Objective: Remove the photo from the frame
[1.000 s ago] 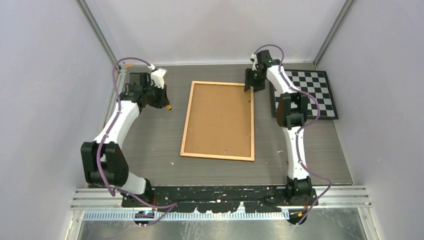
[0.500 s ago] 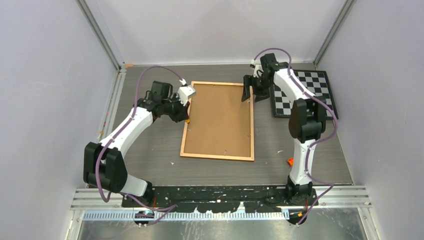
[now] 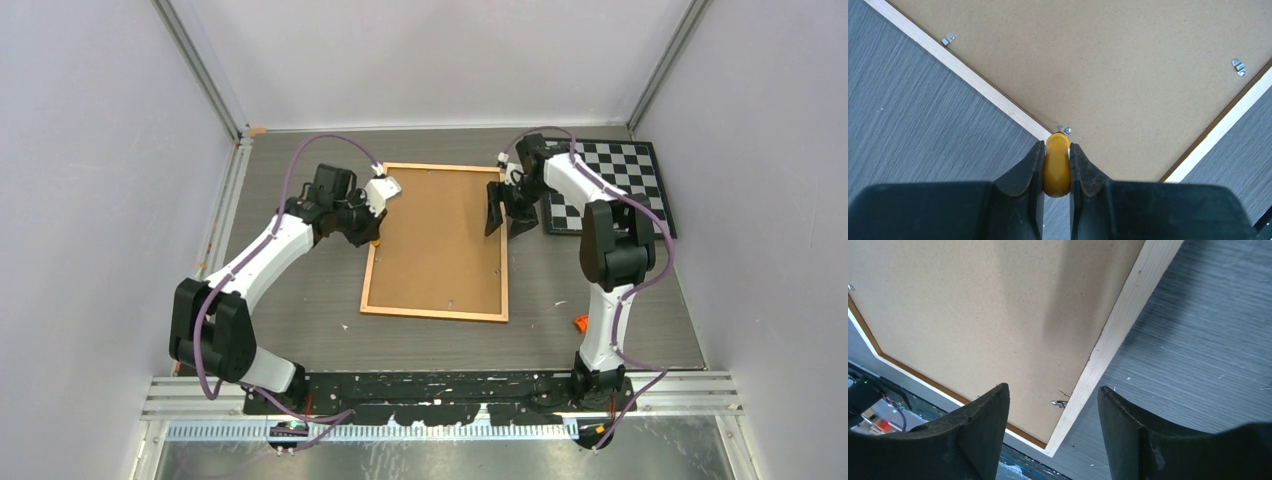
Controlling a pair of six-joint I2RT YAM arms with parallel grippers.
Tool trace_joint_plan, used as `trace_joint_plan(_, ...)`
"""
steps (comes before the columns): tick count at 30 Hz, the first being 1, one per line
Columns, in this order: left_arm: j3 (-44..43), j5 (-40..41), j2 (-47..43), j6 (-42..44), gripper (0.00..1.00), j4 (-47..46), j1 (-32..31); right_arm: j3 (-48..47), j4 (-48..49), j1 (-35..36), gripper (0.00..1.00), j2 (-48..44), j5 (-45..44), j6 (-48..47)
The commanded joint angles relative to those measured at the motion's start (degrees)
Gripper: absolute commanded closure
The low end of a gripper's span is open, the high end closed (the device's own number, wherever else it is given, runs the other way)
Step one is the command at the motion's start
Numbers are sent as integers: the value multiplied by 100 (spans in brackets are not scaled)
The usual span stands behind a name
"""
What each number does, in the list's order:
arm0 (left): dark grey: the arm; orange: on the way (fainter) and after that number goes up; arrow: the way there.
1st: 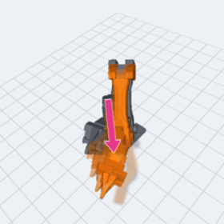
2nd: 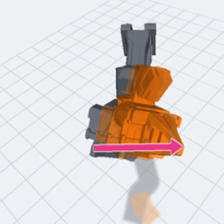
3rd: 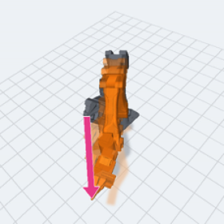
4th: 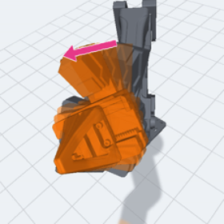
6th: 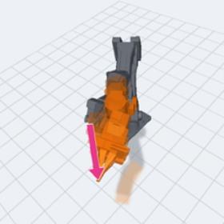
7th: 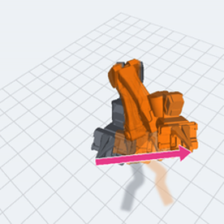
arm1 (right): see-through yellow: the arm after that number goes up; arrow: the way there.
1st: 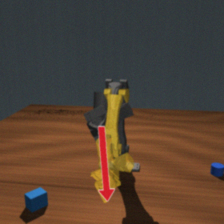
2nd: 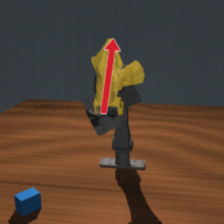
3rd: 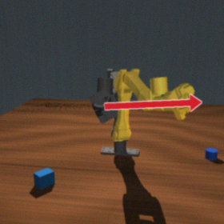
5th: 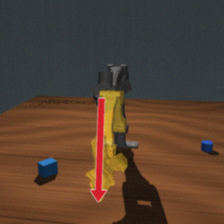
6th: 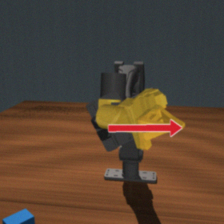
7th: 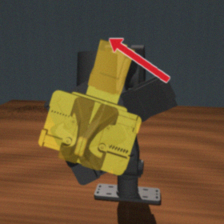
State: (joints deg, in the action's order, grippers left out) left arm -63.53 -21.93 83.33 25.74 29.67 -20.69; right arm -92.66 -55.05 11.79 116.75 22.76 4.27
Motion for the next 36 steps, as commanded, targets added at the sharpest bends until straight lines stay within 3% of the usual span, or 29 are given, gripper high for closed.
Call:
trace_joint_plan(1, 81, 150, 18, 155, 100, -196, -79, 148, -148, 50, 31, -171, 202, 19)
trace_joint_plan(16, 367, 517, -27, 334, 100, -398, -137, 755, 191, 84, 37, -139, 25, 199)
trace_joint_plan(29, 447, 407, -436, 819, 100, 424, -278, 934, 414, 82, 42, -12, -70, 542)
trace_joint_plan(36, 531, 262, -439, 673, 100, 496, -365, 908, 429, 84, 42, 12, -36, 637)
